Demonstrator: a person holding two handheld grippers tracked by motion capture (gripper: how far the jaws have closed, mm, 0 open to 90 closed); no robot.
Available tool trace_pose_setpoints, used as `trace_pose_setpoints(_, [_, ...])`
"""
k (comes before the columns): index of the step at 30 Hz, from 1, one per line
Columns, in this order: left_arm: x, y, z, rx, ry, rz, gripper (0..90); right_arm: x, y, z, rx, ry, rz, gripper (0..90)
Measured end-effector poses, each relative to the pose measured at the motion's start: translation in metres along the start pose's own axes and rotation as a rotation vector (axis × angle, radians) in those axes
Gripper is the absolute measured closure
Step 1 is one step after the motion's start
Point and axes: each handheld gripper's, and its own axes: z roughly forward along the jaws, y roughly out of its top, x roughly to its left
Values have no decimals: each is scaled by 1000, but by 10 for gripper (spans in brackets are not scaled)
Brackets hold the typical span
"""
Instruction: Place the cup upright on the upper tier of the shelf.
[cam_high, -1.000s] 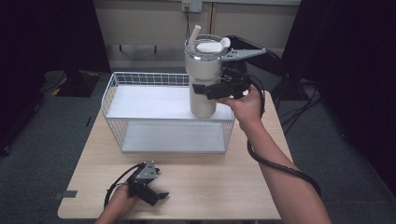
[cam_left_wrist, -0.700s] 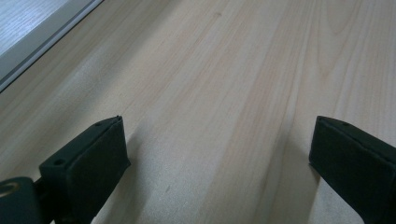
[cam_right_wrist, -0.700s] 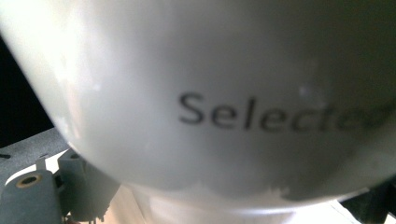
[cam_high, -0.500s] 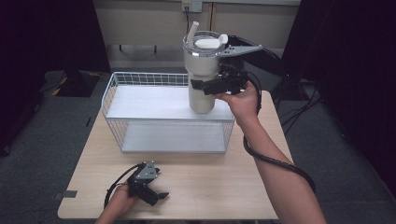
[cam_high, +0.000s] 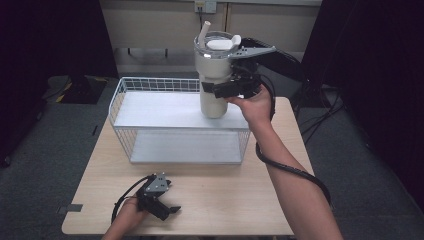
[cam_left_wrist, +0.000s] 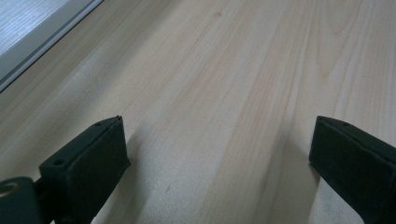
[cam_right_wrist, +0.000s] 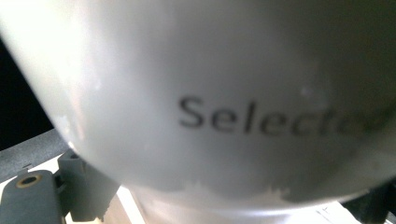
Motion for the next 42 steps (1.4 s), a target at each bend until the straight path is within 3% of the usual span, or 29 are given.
trace_pose_setpoints(28, [0,0,0,1,-1,-2,37,-6,3,23,7,-32,0,94])
trace_pose_setpoints(42, [0,0,0,1,2,-1,37,-9,-7,34,14,-48,21,93])
